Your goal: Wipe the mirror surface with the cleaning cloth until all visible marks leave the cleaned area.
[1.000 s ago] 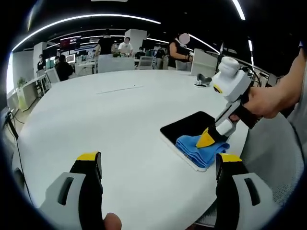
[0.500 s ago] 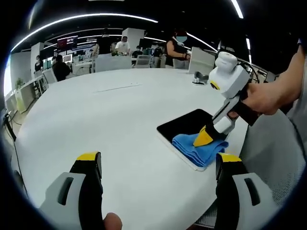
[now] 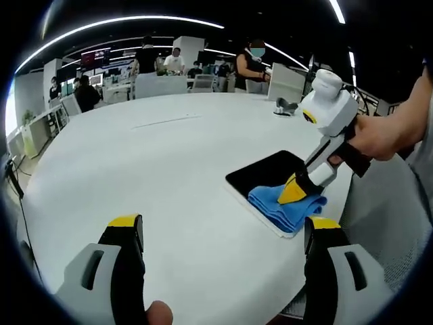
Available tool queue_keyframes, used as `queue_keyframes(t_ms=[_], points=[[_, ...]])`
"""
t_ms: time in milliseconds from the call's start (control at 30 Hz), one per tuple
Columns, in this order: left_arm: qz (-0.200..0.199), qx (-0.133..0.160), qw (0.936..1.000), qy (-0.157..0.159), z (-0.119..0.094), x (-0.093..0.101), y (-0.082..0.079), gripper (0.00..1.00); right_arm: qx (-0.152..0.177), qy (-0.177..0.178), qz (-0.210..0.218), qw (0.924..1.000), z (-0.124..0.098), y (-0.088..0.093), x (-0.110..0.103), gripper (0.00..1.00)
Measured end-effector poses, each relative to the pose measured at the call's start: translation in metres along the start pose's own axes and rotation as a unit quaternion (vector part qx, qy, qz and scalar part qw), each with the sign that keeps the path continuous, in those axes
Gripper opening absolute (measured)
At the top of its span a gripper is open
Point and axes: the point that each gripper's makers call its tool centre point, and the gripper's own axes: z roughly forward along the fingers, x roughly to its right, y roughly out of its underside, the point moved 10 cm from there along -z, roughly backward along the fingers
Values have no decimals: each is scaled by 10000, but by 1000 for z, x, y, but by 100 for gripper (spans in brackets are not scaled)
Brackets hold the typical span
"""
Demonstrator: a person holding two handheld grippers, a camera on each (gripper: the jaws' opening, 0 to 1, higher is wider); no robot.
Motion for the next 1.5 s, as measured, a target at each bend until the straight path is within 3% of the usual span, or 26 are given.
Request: queue_keyframes(t_ms=[467, 600, 900, 1500], points=[[-71, 17, 10000, 46, -1, 0, 5, 99, 26, -13, -105, 9999, 5, -12, 3, 0], [-223, 196, 9995, 79, -5, -1, 2, 99, -13, -2, -200, 9998, 7, -19, 4, 0], [-187, 78, 9997, 144, -2, 1, 6, 99, 26, -27, -216, 9998, 12, -31, 9, 0], [-268, 132, 9994, 189, -1, 9, 8, 99, 24, 184, -809, 9966, 21, -58, 18, 0]])
